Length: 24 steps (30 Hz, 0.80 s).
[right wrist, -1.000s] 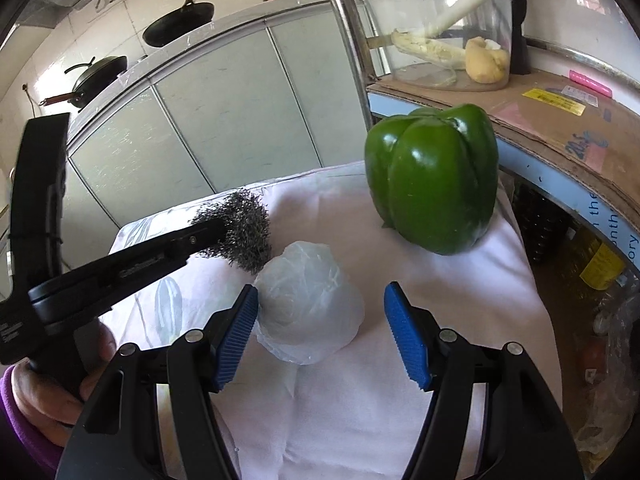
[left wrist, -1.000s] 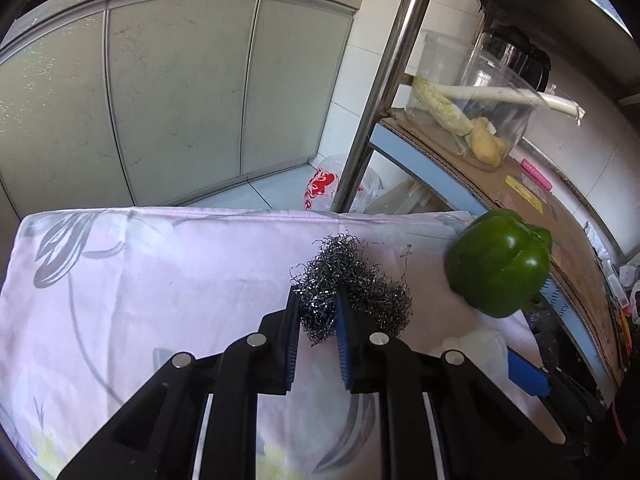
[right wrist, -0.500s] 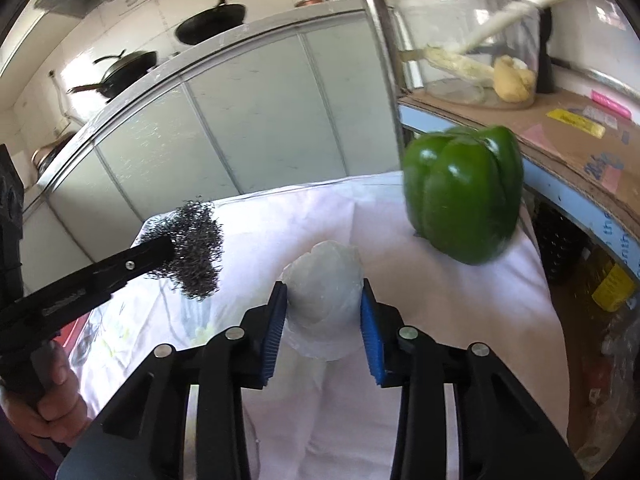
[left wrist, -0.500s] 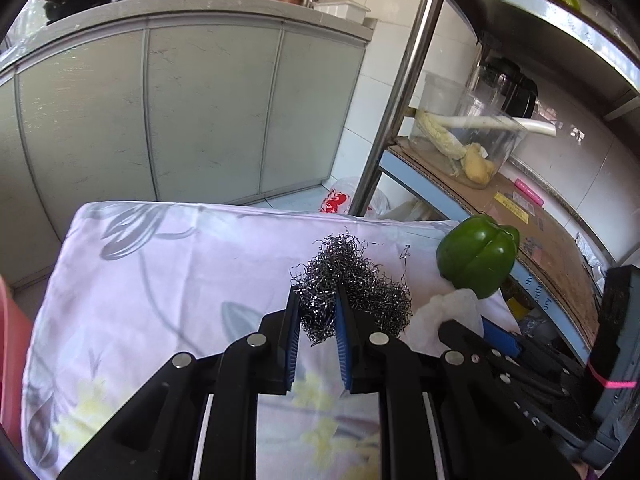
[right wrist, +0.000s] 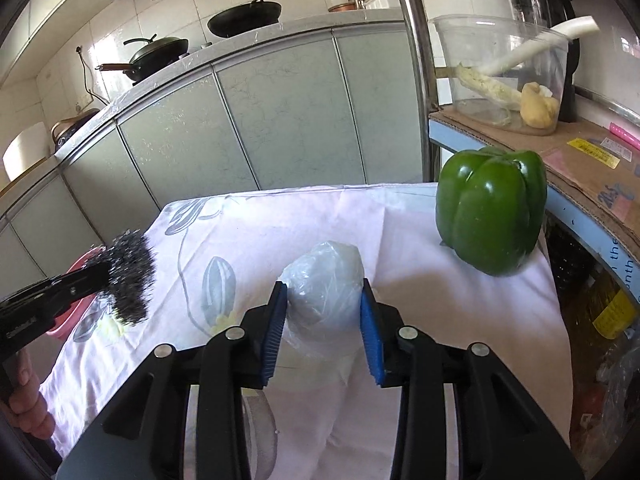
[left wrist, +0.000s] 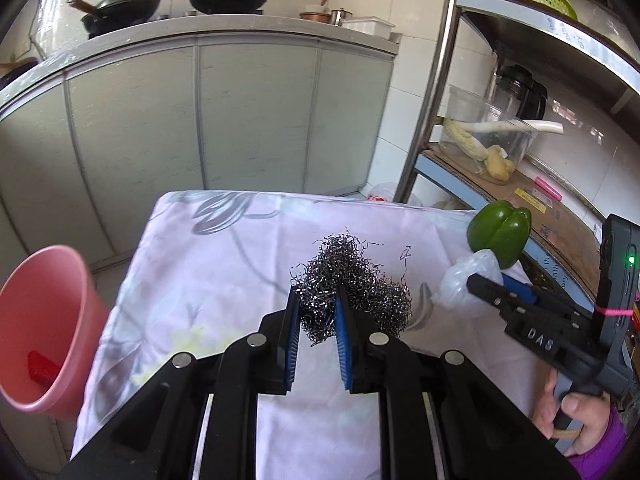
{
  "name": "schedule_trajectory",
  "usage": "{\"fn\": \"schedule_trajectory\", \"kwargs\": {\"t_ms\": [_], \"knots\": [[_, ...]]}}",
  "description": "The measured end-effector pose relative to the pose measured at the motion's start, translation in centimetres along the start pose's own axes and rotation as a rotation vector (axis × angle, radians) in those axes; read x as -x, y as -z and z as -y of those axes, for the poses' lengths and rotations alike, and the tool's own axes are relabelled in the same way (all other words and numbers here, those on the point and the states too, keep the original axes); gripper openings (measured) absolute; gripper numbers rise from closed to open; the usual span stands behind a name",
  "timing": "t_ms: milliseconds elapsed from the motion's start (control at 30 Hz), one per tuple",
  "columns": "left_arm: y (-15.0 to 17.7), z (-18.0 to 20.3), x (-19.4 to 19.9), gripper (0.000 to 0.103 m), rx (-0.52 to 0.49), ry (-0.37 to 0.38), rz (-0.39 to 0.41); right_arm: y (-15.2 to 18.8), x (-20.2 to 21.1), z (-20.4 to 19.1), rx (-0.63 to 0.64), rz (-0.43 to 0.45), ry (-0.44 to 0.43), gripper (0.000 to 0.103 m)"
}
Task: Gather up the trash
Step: 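Close the right tool on the clear plastic bag and lift it, then carry the steel wool and clear bag over the pink bucket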
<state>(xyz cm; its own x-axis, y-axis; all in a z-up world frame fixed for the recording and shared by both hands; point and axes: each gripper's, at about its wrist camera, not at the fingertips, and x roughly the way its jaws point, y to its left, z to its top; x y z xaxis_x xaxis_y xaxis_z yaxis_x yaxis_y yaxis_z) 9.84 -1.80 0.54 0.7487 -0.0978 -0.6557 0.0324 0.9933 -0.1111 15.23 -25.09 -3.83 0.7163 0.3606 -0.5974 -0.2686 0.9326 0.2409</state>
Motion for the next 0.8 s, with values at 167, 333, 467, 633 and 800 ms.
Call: {"fn": "schedule_trajectory", "kwargs": {"t_ms": [167,333,467,633,800], "knots": [[0.6,-1.6,1.9,0.015,0.026,-0.021,0.013,0.1,0.3,-0.5,0.022,0.013,0.020,0.036],[1.3,-3.2,3.9,0.015,0.049,-0.036,0.033,0.1,0.1,-0.7,0.033,0.005,0.053,0.036],[2.0,-4.7,5.3,0.015,0.076,-0.046,0.038,0.2,0.1,-0.7,0.020,-0.007,0.083,0.036],[2.7,-6.7,7.2,0.015,0.103,-0.067,0.068,1.2,0.6,-3.2,0.056,-0.033,0.071,0.036],[3.5,-9.1,8.0,0.015,0.146,-0.090,0.069,1.3,1.3,-7.4,0.107,-0.038,-0.003,0.036]]}}
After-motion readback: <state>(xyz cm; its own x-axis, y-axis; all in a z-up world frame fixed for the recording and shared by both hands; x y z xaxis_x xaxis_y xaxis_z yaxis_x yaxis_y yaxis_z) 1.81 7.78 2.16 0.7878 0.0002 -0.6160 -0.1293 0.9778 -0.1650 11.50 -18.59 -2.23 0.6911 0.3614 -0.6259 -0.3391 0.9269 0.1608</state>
